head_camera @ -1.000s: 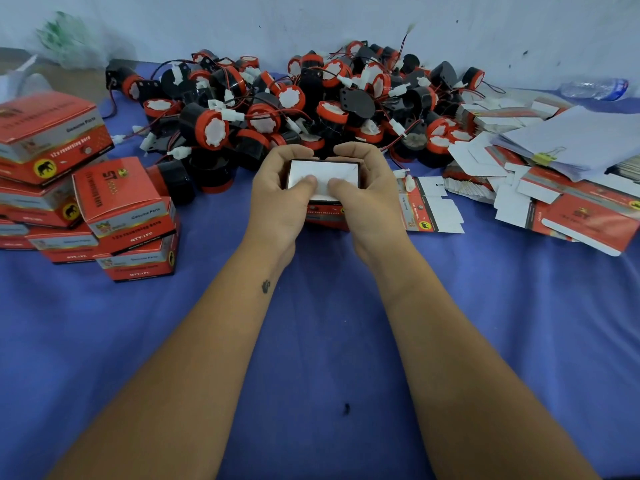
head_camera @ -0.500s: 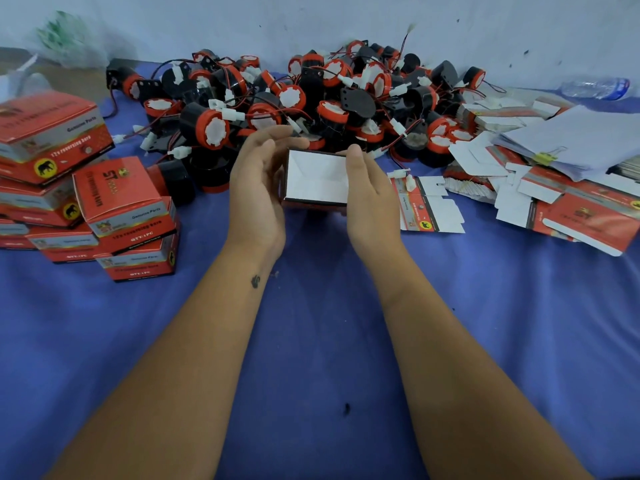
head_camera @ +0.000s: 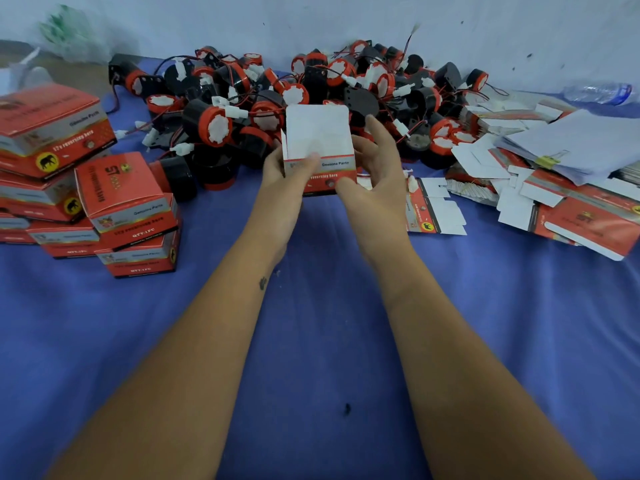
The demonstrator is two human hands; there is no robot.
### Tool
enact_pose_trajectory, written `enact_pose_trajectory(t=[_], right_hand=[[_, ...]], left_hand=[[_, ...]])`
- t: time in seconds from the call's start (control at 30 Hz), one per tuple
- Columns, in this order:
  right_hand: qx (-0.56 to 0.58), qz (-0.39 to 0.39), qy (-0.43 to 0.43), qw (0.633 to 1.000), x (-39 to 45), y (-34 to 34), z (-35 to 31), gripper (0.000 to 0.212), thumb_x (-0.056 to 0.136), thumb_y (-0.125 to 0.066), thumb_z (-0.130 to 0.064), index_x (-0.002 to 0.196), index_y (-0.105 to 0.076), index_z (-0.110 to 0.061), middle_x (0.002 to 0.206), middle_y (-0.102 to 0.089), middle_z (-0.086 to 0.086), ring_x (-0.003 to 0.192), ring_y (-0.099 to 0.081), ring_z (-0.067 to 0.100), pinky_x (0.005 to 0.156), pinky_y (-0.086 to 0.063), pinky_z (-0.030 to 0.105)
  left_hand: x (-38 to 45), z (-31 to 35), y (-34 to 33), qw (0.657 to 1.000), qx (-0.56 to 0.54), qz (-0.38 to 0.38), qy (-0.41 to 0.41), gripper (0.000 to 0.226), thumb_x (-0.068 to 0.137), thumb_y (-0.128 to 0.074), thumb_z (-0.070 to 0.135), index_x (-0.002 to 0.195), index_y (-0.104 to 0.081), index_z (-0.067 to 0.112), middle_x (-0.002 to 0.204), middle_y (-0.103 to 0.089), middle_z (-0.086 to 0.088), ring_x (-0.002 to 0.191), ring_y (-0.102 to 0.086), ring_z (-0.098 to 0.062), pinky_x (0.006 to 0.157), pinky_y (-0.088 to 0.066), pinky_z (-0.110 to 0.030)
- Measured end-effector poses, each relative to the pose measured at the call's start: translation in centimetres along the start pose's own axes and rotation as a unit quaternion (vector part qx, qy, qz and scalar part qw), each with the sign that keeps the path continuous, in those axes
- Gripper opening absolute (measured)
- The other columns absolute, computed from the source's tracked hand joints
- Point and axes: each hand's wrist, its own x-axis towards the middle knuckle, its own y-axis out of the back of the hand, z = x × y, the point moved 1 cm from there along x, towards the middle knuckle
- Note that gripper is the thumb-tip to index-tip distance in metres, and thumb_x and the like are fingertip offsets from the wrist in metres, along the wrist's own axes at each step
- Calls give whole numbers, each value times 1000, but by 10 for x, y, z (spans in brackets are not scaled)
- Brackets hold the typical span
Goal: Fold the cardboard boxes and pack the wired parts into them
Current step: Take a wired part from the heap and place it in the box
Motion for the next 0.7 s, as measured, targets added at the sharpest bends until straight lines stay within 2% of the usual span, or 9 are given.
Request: enact_pose_trajectory(t=[0.07,0.13,0.23,0.3,0.33,0.43,0.5,0.6,0.7], right_hand=[[-22,-15,22,999,1,-1,2,73,79,-51,14,139,-41,-26,122,-57,-8,112,-56,-1,79,-52,17],[-66,-26,37,997,1,-2,4,72,78,-49,17,140,-42,-20,118,-57,-11,106,-55,-8,73,-49,12],[-138,-49,57,988,0,-5,8,74,78,-48,17,144,-42,-16,125,-57,-1,114,-54,4,79,-52,18],[-171,-68,64,981,-1,-6,12,74,79,-50,13,144,-41,-20,125,-54,-1,115,-53,11,89,-54,32],[-189,-79,59,977,-1,-7,14,74,79,-53,10,145,-40,-22,123,-54,-2,111,-55,11,89,-54,34],[-253,-120,8,960,1,-11,25,70,86,-57,-2,148,-33,-26,119,-57,-1,95,-58,14,78,-51,30],[-291,-129,-4,948,4,-13,30,56,90,-50,-2,142,-43,-23,120,-57,0,96,-55,17,76,-46,30],[-310,-70,-3,948,16,-12,30,48,88,-41,6,127,-59,-13,123,-56,8,107,-51,19,79,-37,20],[-331,8,-1,943,36,-6,29,50,86,-41,10,128,-59,-9,127,-50,12,117,-48,24,87,-32,14]], left_hand=[[3,0,3,1000,-12,24,-6,41,101,-52,39,138,-44,24,119,-65,11,100,-67,0,84,-54,-22],[6,0,6,999,-37,25,-5,42,103,-49,37,139,-45,16,126,-65,-1,109,-67,-13,92,-56,-33],[8,-4,9,1000,-5,30,-6,38,101,-53,29,137,-49,17,128,-64,-2,113,-65,-16,93,-55,-34],[10,-6,12,996,50,67,-21,29,97,-54,14,125,-54,21,117,-65,5,106,-63,-11,88,-53,-31],[11,-7,15,993,72,91,-32,28,95,-50,7,116,-56,24,108,-64,8,99,-62,-8,82,-52,-29],[15,-9,25,979,105,169,-39,33,91,-38,1,101,-57,25,91,-61,13,83,-56,-3,65,-47,-26],[18,-11,28,973,135,185,-25,34,87,-39,-1,100,-57,25,88,-59,15,80,-54,-2,59,-44,-23],[22,-13,27,973,179,147,-13,35,79,-46,-5,99,-58,22,88,-60,12,82,-56,-6,58,-43,-24],[23,-13,27,971,186,149,-9,33,79,-47,-3,98,-61,20,90,-63,8,87,-59,-15,60,-45,-28]])
